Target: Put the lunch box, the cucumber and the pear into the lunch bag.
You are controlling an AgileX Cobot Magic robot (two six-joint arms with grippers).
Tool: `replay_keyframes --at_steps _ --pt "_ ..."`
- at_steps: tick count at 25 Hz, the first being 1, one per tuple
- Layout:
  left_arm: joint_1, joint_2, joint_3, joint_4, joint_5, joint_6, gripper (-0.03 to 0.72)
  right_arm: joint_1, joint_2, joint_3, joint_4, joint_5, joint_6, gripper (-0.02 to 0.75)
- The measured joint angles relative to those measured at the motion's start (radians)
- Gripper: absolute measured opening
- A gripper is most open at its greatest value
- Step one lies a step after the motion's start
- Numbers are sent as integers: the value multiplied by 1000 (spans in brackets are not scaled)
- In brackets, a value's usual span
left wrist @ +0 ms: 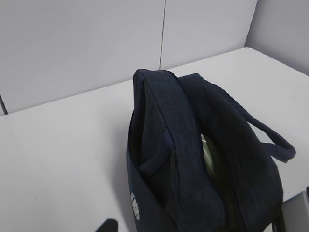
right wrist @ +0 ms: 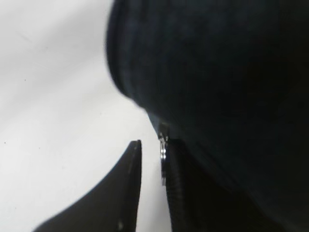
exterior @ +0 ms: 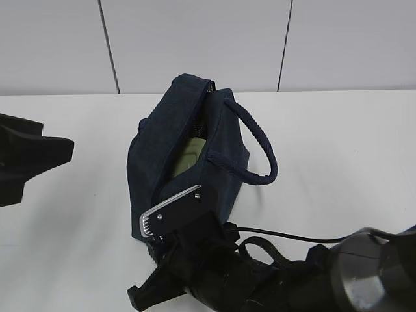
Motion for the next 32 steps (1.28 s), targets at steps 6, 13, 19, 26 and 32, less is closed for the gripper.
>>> replay_keyframes --at_steps 6,13,19,26,32 --pt "0 0 0 -3 0 0 362 0 0 0 26 -4 0 153" --pt "0 0 0 -3 0 0 362 0 2 0 52 -6 -2 6" --pt "0 0 0 -4 0 0 362 0 -1 0 52 27 -4 6" --pt "0 0 0 -4 0 3 362 0 -96 0 58 186 -61 6" --pt "0 0 0 -4 0 6 362 0 -196 0 111 280 -164 6"
